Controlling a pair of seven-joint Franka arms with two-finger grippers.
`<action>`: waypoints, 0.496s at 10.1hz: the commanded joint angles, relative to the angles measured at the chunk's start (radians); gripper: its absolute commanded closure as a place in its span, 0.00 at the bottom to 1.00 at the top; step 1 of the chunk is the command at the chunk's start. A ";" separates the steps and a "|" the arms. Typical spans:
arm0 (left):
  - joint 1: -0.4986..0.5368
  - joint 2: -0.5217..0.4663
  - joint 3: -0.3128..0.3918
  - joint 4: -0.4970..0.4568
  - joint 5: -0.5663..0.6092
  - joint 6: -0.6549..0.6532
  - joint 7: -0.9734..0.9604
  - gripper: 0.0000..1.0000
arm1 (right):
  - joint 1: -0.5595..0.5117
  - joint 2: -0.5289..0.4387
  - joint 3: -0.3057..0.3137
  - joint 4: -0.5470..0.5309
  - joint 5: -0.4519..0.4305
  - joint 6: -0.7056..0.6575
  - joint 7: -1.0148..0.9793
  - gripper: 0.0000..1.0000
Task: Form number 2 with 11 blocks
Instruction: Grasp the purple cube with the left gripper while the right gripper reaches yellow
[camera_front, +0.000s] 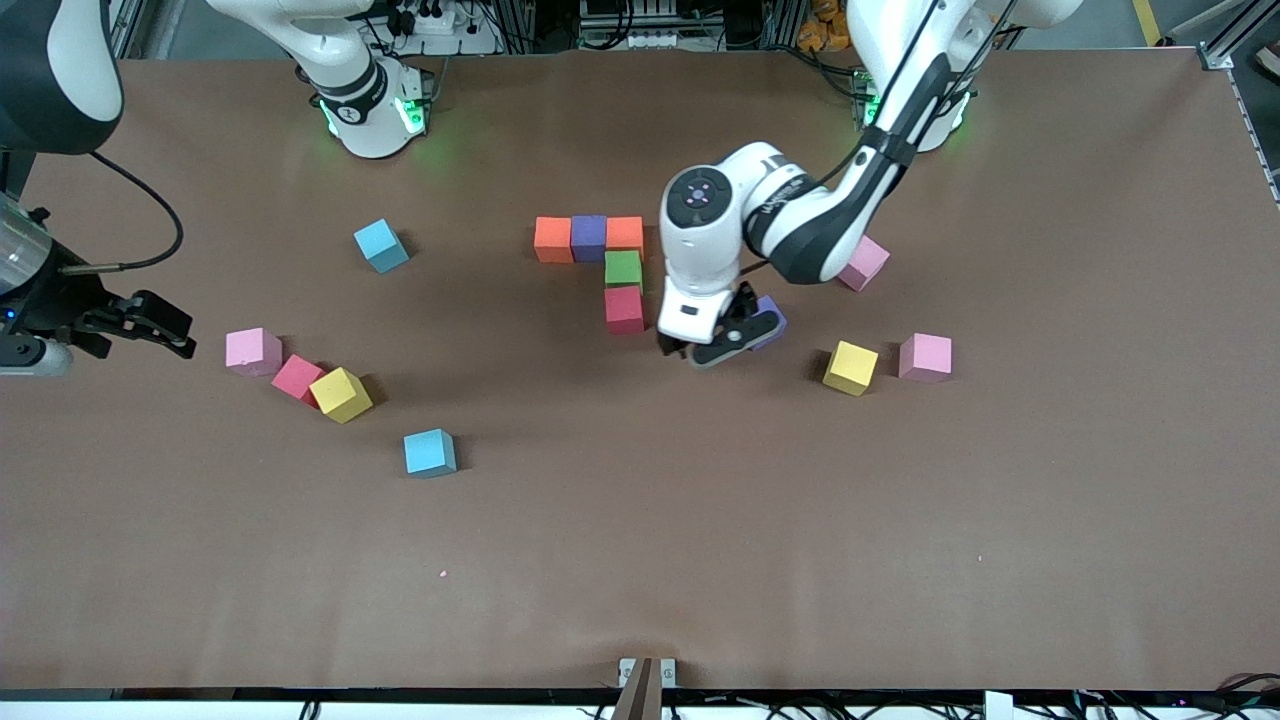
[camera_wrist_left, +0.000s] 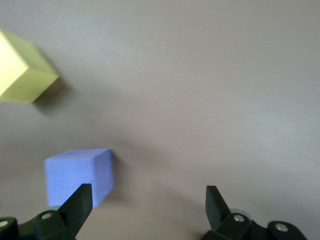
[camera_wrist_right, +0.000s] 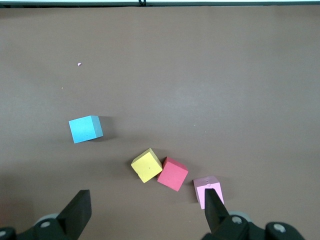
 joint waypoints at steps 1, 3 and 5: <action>0.024 -0.144 -0.010 -0.286 -0.018 0.177 -0.033 0.00 | -0.063 0.001 0.009 0.025 -0.004 -0.061 -0.071 0.00; 0.058 -0.177 -0.010 -0.380 -0.018 0.258 -0.033 0.00 | -0.063 0.003 0.012 0.044 -0.004 -0.072 -0.075 0.00; 0.101 -0.165 -0.014 -0.387 -0.019 0.262 -0.025 0.00 | -0.064 0.003 0.012 0.056 -0.009 -0.072 -0.075 0.00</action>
